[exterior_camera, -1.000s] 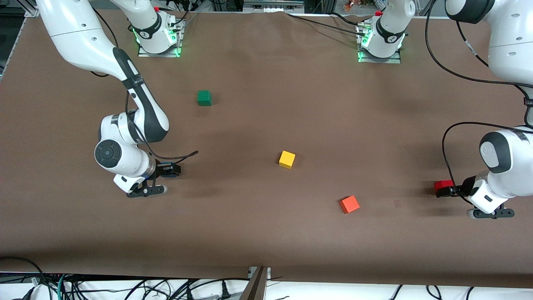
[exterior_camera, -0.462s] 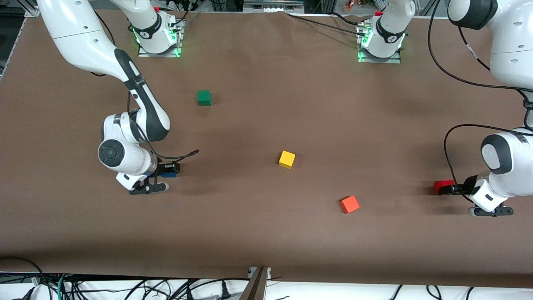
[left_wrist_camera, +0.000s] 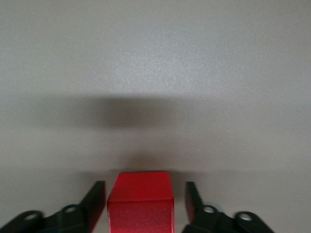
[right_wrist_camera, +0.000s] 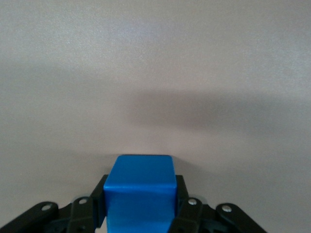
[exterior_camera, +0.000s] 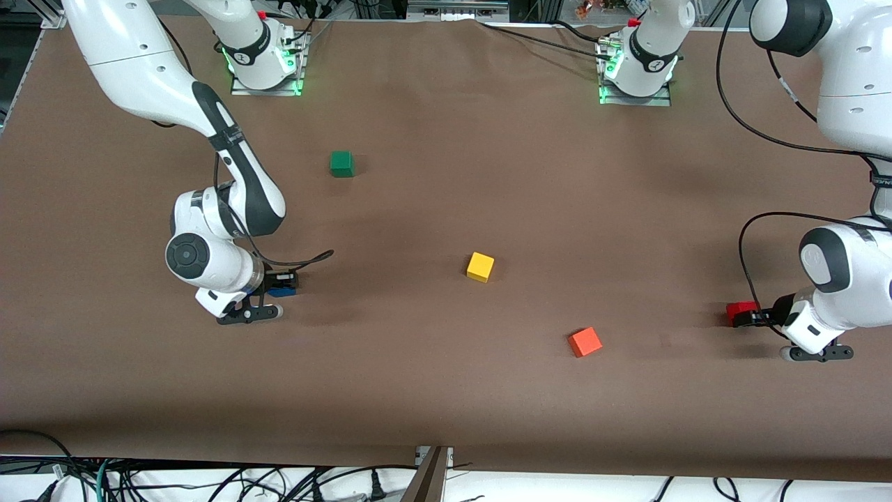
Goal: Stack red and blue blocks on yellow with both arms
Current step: 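Close the right gripper on the blue cube while the left gripper grasps red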
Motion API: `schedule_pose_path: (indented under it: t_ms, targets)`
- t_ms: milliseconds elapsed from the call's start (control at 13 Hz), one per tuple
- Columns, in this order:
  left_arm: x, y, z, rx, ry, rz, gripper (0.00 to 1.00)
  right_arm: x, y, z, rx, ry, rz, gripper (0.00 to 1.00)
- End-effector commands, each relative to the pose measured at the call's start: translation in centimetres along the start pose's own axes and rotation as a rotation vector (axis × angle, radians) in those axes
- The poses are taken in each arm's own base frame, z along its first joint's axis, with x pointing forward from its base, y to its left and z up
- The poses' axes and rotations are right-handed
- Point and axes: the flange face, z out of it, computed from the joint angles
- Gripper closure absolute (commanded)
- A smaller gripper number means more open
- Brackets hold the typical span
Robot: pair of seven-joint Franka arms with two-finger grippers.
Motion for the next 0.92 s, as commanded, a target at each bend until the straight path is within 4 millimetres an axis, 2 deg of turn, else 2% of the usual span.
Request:
schedule_pose_path:
  t_ms: [0, 154, 308, 385, 538, 769, 846]
  targets:
    - [0.0, 0.4, -0.5, 0.003, 0.01, 0.029, 1.0, 0.8, -0.5, -2.7, -0.008, 0.045, -0.012, 0.54]
    - [0.8, 2.8, -2.1, -0.007, 0.028, 0.049, 1.0, 1.8, -1.0, -4.8, -0.007, 0.045, -0.017, 0.54]
    - [1.4, 7.4, -4.3, -0.022, 0.048, 0.089, 1.0, 3.1, -2.6, -8.6, -0.01, 0.037, -0.037, 0.54]
    - [1.7, 10.4, -5.1, -0.03, 0.056, 0.107, 1.0, 3.6, -3.2, -10.1, -0.012, 0.035, -0.044, 0.54]
    - [1.8, 16.6, -6.2, -0.058, 0.068, 0.126, 1.0, 3.9, -5.0, -11.7, -0.011, 0.052, -0.067, 0.54]
    - [0.5, 25.9, -8.6, -0.115, 0.049, 0.09, 1.0, 4.4, -8.5, -14.9, -0.01, 0.082, -0.109, 0.54]
    - [-0.3, 29.7, -9.3, -0.127, 0.045, 0.098, 1.0, 4.5, -9.5, -16.1, -0.01, 0.079, -0.12, 0.54]
